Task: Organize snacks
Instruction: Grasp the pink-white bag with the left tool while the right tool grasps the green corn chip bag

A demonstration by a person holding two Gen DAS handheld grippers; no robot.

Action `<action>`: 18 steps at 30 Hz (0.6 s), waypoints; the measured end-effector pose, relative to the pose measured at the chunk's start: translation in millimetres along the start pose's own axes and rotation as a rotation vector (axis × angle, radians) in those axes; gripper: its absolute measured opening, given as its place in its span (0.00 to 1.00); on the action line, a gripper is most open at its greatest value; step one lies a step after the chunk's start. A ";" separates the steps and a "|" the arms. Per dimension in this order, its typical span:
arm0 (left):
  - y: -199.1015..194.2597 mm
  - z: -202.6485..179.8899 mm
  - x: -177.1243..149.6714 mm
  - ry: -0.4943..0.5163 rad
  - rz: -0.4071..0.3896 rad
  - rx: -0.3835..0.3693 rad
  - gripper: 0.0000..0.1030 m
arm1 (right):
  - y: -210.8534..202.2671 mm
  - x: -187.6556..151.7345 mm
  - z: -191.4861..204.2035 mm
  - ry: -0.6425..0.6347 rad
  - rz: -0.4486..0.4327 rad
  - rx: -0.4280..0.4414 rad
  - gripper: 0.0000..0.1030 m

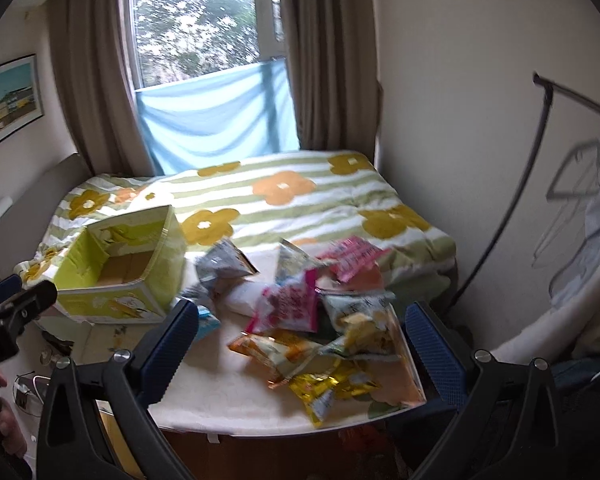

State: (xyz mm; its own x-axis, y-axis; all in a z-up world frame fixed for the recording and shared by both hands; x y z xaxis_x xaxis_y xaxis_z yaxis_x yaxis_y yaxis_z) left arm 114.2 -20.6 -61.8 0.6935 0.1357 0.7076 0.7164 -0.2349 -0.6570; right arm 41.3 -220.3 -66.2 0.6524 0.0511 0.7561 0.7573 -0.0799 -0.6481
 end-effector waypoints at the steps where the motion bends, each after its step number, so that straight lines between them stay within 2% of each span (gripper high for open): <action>1: 9.2 -3.9 -1.0 0.004 0.018 -0.013 1.00 | 5.1 -3.0 -4.6 0.004 0.014 -0.004 1.00; 4: 43.6 -19.7 -4.9 0.020 0.086 -0.046 1.00 | 25.1 -13.2 -22.1 0.008 0.054 -0.015 1.00; 9: 106.4 -46.9 -12.4 0.034 0.198 -0.060 1.00 | 71.5 -27.4 -49.3 0.020 0.123 -0.003 1.00; 12: 153.4 -67.6 -21.0 0.040 0.299 -0.098 1.00 | 102.4 -36.0 -62.3 0.021 0.181 0.017 1.00; 18: 225.1 -98.5 -45.2 0.083 0.420 -0.064 1.00 | 160.2 -59.6 -70.6 0.012 0.315 0.096 1.00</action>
State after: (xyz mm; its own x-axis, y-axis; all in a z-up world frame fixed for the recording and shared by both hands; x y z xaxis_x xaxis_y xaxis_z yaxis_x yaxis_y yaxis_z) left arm 236.5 -174.4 -216.1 0.9134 -0.0620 0.4023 0.3650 -0.3126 -0.8769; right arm 121.9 -306.4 -208.6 0.8552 0.0266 0.5177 0.5177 0.0047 -0.8555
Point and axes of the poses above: each gripper's, at about its wrist camera, not at the fingertips, and y roughly the way its jaws point, z to its left, x to its top, the point moved 4 cm from there along y, roughly the way its jaws point, and after that the axes turned 13 degrees about -y, right-handed, at the moved point
